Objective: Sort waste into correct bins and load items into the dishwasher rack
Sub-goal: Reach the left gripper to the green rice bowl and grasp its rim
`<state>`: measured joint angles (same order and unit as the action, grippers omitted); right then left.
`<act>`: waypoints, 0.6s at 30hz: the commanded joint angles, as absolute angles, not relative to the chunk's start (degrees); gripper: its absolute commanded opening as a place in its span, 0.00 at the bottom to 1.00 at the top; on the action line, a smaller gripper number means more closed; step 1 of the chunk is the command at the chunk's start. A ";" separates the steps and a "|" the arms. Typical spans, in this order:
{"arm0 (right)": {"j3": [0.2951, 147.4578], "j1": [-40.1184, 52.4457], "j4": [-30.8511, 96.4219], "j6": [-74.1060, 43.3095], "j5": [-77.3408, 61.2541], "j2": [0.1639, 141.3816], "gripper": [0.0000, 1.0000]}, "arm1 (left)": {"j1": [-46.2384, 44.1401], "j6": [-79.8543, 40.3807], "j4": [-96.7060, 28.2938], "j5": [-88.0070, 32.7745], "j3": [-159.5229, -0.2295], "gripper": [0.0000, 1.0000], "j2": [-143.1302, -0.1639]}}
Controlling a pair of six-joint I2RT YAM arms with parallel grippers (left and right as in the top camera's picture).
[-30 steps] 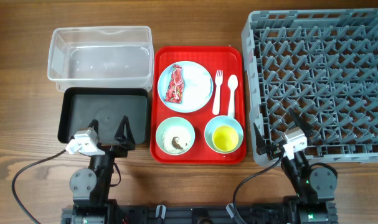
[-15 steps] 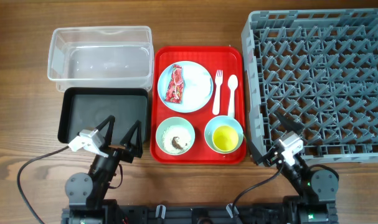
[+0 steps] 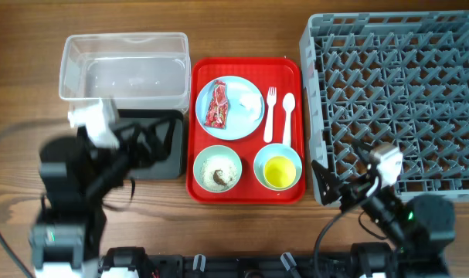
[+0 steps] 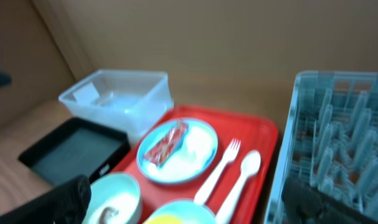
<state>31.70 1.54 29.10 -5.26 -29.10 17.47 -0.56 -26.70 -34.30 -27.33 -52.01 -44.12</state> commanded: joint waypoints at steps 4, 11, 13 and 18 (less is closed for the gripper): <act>49.78 1.21 43.03 -6.13 -28.53 37.15 1.00 | -0.25 -29.95 -35.24 -41.39 -63.66 1.00 -55.77; 53.67 1.21 44.16 -6.04 -36.58 46.72 1.00 | -5.19 -30.26 -44.23 -43.55 -63.66 1.00 -59.24; 53.67 1.19 42.81 -6.24 -38.06 47.48 1.00 | -8.14 -30.24 -48.25 -42.44 -63.66 1.00 -60.31; 53.67 1.19 40.16 -8.64 -37.78 47.48 1.00 | -14.72 -27.35 -58.98 -32.51 -63.66 0.92 -63.09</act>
